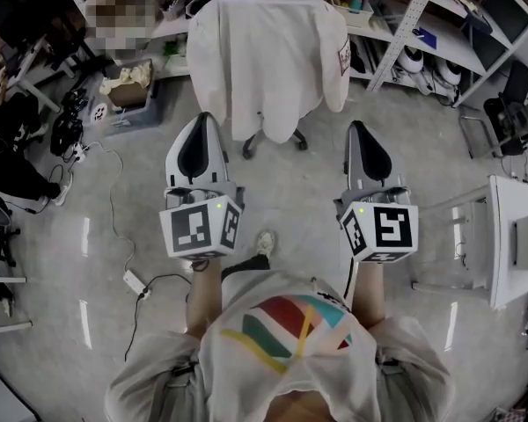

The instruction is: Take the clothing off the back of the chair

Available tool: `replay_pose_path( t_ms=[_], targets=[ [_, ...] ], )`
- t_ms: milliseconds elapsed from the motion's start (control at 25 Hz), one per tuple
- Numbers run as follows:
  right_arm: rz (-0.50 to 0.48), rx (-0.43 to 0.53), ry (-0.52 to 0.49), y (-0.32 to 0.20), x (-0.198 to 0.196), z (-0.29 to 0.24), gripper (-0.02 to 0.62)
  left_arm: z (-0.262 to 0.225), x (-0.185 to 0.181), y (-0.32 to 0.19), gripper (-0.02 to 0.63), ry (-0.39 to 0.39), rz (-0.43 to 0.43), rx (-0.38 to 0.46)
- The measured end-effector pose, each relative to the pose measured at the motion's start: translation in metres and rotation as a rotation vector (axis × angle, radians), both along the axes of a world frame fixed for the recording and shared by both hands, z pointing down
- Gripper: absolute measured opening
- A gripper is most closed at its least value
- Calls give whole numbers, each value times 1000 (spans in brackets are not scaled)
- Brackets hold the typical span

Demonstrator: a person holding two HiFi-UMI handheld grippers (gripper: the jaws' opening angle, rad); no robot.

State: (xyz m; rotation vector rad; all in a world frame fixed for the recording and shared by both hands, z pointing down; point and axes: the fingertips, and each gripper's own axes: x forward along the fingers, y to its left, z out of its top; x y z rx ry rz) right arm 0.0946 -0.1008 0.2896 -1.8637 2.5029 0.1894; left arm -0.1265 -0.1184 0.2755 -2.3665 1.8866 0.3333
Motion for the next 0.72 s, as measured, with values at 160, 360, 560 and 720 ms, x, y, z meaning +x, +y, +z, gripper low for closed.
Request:
replay_pose_path(
  t_ms=[160,360,560,720],
  targets=[
    [30,31,-5,-39,-11,-12,5,-12,-16,-37,14,-10,16,24],
    [78,58,6,-75,-24,-18,5,-15,-33,-81,14,-13,47,41],
    [107,40,13,-95,-21,-15,5,-17,-35,-116,14,2,69,42],
    [129,36,16,-110,-8,-15,5,-20,-25,-133,14,4,78,44]
  ],
)
